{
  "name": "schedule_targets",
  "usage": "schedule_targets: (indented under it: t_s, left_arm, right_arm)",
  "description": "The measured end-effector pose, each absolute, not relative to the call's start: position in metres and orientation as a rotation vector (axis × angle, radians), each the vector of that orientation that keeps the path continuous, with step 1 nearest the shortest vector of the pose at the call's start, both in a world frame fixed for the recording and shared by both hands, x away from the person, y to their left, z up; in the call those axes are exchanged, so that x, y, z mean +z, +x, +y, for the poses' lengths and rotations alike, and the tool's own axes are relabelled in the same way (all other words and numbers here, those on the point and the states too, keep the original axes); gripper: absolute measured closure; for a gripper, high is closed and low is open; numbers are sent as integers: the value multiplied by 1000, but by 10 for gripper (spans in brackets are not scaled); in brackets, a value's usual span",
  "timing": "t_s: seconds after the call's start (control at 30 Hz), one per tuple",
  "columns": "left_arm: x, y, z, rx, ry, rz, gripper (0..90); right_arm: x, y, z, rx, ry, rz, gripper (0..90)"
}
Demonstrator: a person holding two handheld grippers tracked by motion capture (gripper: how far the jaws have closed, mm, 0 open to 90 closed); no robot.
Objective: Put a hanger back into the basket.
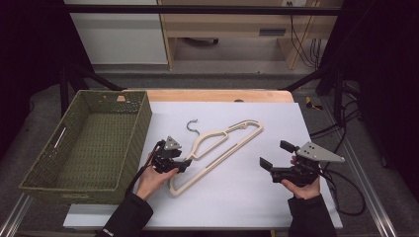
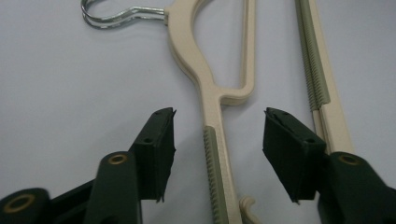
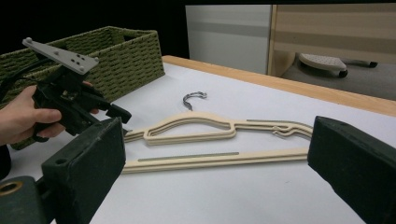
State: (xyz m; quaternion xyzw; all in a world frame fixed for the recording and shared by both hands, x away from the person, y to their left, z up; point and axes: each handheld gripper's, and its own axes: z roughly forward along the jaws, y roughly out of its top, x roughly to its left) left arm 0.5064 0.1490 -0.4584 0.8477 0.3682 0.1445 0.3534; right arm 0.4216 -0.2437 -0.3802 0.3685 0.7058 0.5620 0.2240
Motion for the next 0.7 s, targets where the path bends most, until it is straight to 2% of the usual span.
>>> schedule_targets:
  t_s: [0.23,0.4,0.6,0.7]
  left_arm:
    - [-470,511,148,348,2229,978,597]
    - [-472,513,150,344,2214,999,649]
    - [-471,512,149,314,2216,1012,763]
    - [-470,511,148,310,2209,1023,769]
  right_arm:
    - [-382,423,-241,1543,1026,1961,49]
    - [-383,423,-240,1540,1025,1964,51]
    - [-384,424,-238,1536,1023,1975,53]
    - [-385,425,-236,1534,1026,1980,54]
